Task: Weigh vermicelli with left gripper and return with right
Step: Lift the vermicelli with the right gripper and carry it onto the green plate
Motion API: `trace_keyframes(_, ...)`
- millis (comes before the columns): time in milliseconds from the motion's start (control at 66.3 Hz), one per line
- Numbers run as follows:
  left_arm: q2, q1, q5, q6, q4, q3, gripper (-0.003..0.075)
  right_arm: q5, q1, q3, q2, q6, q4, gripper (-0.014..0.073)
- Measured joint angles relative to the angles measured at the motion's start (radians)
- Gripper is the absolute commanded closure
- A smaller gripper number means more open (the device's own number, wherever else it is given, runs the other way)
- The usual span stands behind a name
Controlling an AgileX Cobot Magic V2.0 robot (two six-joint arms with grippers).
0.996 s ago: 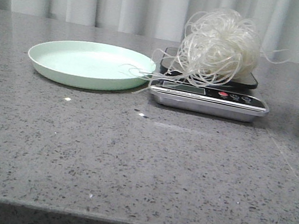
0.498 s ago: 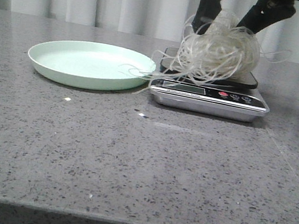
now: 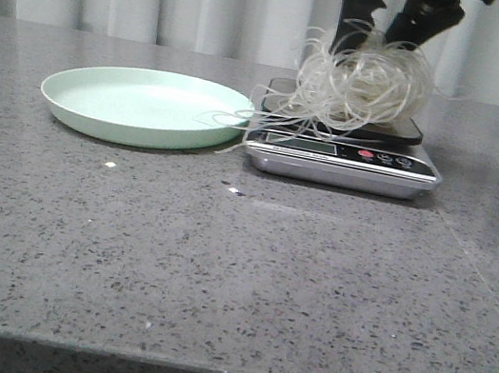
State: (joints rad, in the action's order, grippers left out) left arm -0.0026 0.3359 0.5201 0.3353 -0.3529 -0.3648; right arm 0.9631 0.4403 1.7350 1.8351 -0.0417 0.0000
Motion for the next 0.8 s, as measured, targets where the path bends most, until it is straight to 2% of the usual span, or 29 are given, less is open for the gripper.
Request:
trace_keyframes(166,0.000,0.000,0.000,0.000,0.000,0.000,0.0556,0.016,0.095,0.146,0.036,0.000,0.010,0.0454)
trace_keyframes(377,0.000,0.000,0.000,0.000,0.000,0.000,0.0556,-0.007,0.222,0.251,0.080,0.000,0.041,0.0454)
trace_keyframes(664,0.000,0.000,0.000,0.000,0.000,0.000,0.0556,-0.021,0.259,0.283,0.212,0.000,0.052,0.0446)
trace_keyframes(724,0.000,0.000,0.000,0.000,0.000,0.000,0.0556,-0.039,0.259,0.285,0.240,0.000,0.052,0.0386)
trace_keyframes(785,0.000,0.000,0.000,0.000,0.000,0.000,0.0556,-0.055,0.259,0.292,0.247,0.000,0.052,0.0233)
trace_keyframes(800,0.000,0.000,0.000,0.000,0.000,0.000,0.0556,-0.058,0.259,0.292,0.247,0.000,0.052,0.0217)
